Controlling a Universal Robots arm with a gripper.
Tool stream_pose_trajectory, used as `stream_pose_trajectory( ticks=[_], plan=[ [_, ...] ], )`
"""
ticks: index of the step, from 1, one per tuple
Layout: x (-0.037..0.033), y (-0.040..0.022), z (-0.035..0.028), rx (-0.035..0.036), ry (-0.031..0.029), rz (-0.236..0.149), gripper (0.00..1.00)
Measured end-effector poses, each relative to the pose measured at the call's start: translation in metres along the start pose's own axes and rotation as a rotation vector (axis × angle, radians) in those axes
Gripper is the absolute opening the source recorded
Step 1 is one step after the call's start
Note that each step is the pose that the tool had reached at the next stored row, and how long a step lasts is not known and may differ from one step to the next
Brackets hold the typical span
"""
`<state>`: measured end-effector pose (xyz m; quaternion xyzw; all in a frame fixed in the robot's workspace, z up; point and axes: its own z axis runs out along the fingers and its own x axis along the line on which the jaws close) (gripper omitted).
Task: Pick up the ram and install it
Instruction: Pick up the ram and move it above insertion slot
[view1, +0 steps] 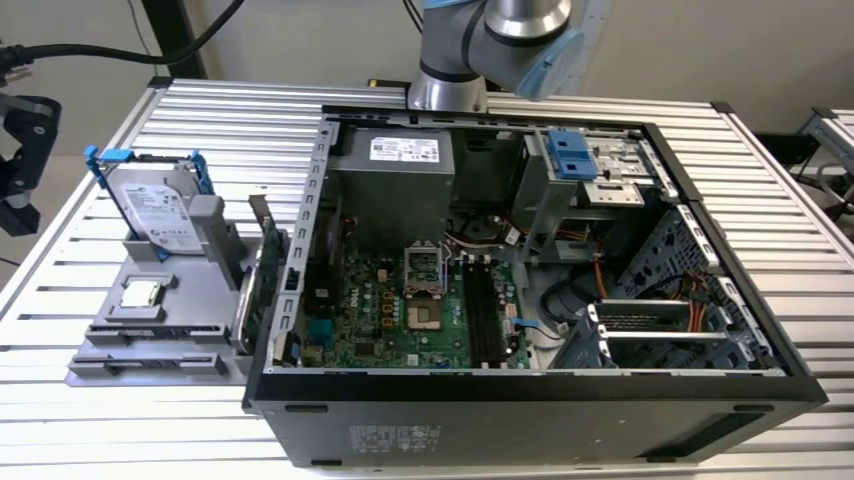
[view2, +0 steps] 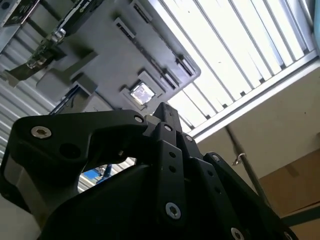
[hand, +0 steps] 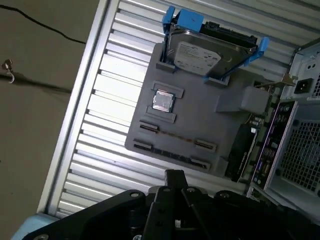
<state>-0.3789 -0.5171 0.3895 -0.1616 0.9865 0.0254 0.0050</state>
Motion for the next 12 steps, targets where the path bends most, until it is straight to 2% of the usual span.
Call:
stream_pose_trajectory(
  ticks=[5, 12],
  plan=[
    [0.0, 0.0, 0.0, -0.0012, 0.003, -0.062, 0.0],
    [0.0, 0.0, 0.0, -0.0023, 0.0062, -0.126, 0.0]
  ],
)
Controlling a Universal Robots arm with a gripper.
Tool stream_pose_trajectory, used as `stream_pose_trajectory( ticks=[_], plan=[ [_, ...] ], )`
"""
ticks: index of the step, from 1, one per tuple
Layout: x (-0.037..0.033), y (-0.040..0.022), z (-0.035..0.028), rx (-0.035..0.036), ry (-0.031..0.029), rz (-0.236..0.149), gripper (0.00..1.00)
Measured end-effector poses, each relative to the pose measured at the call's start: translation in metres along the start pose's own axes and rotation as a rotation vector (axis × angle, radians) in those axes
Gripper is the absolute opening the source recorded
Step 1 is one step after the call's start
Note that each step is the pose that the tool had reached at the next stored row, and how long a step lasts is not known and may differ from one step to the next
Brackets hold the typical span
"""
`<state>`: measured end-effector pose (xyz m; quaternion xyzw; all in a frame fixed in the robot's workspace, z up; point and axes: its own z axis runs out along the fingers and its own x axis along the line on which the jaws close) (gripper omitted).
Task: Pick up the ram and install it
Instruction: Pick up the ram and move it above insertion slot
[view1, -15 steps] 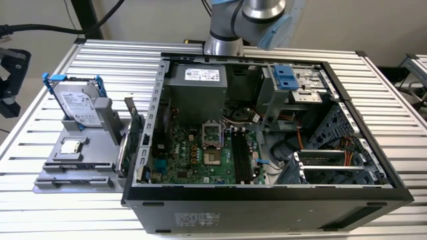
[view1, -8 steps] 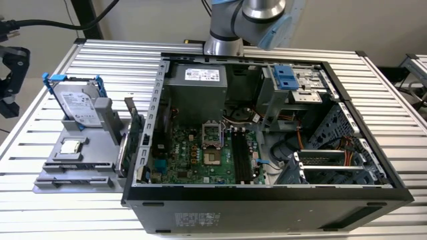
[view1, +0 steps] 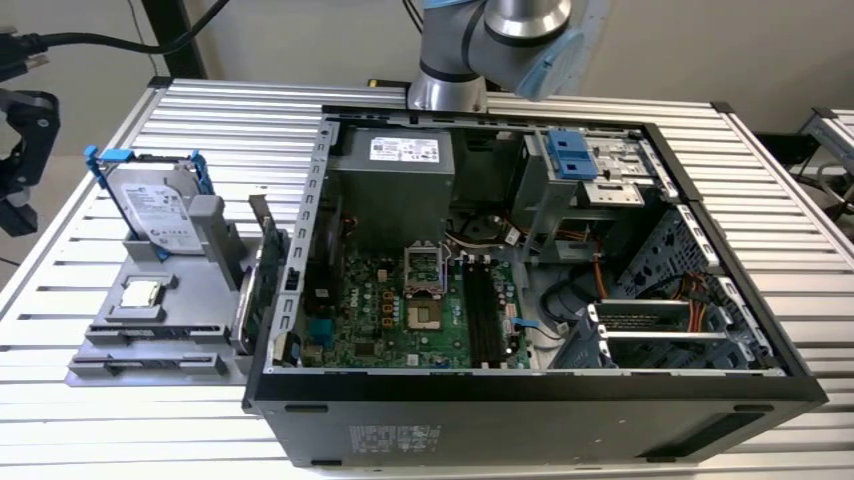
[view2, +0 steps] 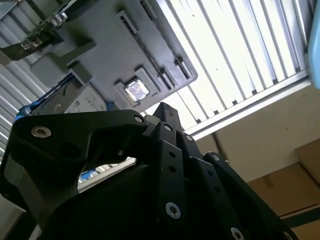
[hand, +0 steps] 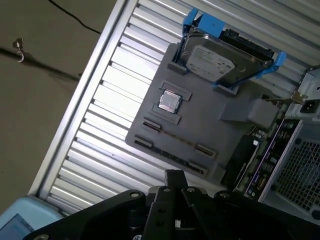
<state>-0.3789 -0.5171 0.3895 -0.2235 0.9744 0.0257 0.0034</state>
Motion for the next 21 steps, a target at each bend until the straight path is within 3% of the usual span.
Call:
stream_pose_trajectory(
  ticks=[11, 17, 21],
  plan=[
    [0.0, 0.0, 0.0, -0.0026, 0.0075, -0.159, 0.0],
    [0.0, 0.0, 0.0, -0.0005, 0.0055, -0.266, 0.0],
    [0.0001, 0.0001, 0.0002, -0.0018, 0.0082, -0.339, 0.0]
  ],
)
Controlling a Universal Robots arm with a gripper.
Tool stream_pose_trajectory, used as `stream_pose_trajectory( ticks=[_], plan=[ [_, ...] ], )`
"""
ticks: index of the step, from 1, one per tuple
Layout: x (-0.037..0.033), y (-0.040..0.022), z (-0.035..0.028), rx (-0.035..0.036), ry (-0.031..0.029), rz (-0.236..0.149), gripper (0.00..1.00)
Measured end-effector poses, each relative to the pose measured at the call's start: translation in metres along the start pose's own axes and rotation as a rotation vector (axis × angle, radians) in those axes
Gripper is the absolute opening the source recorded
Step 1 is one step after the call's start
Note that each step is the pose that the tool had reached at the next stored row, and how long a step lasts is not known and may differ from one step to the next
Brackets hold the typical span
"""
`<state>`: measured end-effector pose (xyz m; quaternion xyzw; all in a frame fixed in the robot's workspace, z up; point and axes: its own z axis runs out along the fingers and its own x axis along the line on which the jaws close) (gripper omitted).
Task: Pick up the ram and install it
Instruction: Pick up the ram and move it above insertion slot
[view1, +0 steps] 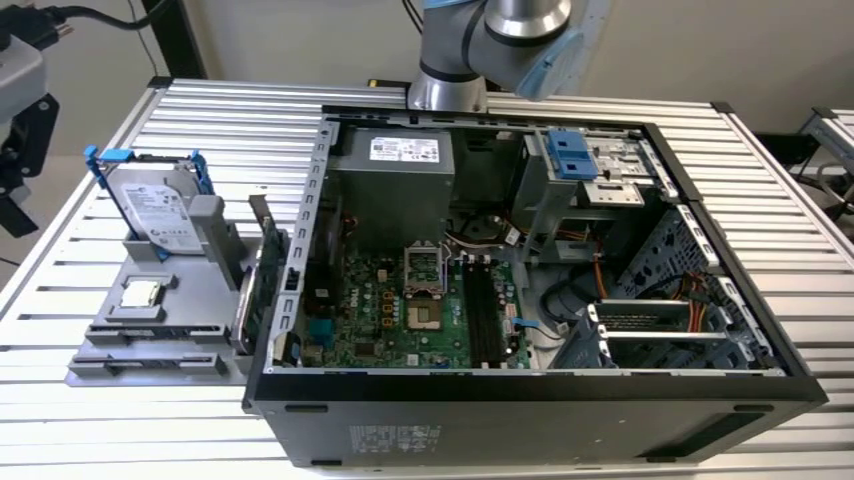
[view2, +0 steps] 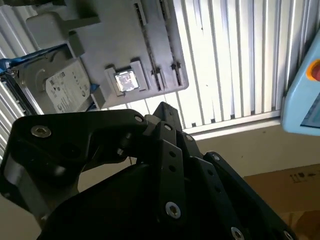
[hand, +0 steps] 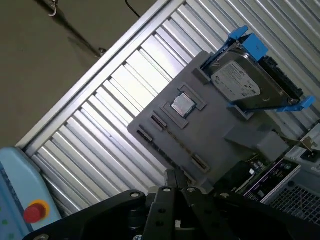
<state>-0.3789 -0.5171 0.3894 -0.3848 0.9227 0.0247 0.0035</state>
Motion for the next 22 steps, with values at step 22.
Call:
stream_pose_trajectory(
  ticks=[22],
  plan=[
    [-0.0001, -0.0001, -0.0001, -0.0092, 0.0157, -0.361, 0.0]
  ],
)
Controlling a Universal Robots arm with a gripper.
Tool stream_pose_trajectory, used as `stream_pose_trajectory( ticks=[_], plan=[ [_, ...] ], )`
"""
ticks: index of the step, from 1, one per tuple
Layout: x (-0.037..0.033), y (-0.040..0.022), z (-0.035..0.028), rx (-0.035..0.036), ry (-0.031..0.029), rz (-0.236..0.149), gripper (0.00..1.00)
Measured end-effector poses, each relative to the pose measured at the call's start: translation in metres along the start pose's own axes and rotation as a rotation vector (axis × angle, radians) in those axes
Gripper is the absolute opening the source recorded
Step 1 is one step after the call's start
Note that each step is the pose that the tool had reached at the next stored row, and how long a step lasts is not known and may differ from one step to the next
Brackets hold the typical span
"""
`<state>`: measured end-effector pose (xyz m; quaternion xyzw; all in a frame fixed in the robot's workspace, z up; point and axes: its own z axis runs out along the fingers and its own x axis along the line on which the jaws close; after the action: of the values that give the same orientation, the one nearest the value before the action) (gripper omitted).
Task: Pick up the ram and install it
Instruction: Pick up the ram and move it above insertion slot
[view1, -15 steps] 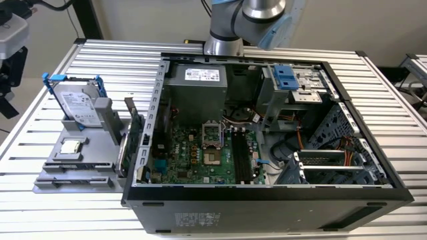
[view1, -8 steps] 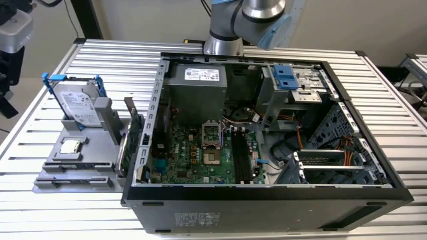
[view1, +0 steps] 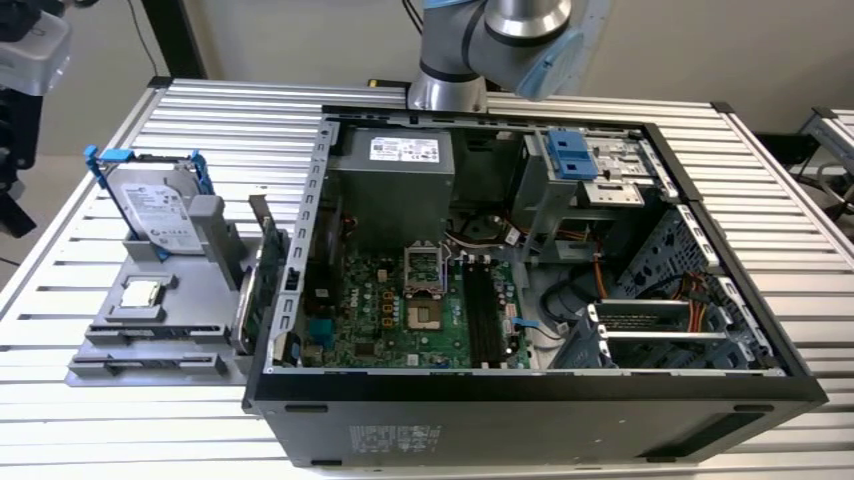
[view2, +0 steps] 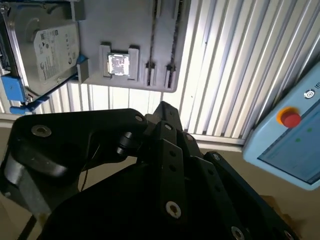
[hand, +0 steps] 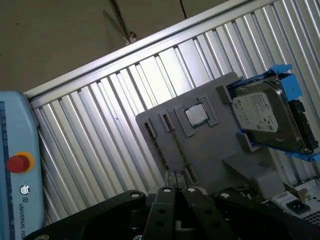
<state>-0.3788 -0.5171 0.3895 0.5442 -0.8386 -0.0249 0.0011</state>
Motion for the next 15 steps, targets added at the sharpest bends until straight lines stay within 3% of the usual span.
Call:
stream_pose_trajectory(
  ticks=[8, 15],
  plan=[
    [0.0, -0.0001, 0.0, -0.0011, 0.0047, -0.13, 0.0],
    [0.0, -0.0001, 0.0002, 0.0145, 0.0032, -0.257, 0.0]
  ],
)
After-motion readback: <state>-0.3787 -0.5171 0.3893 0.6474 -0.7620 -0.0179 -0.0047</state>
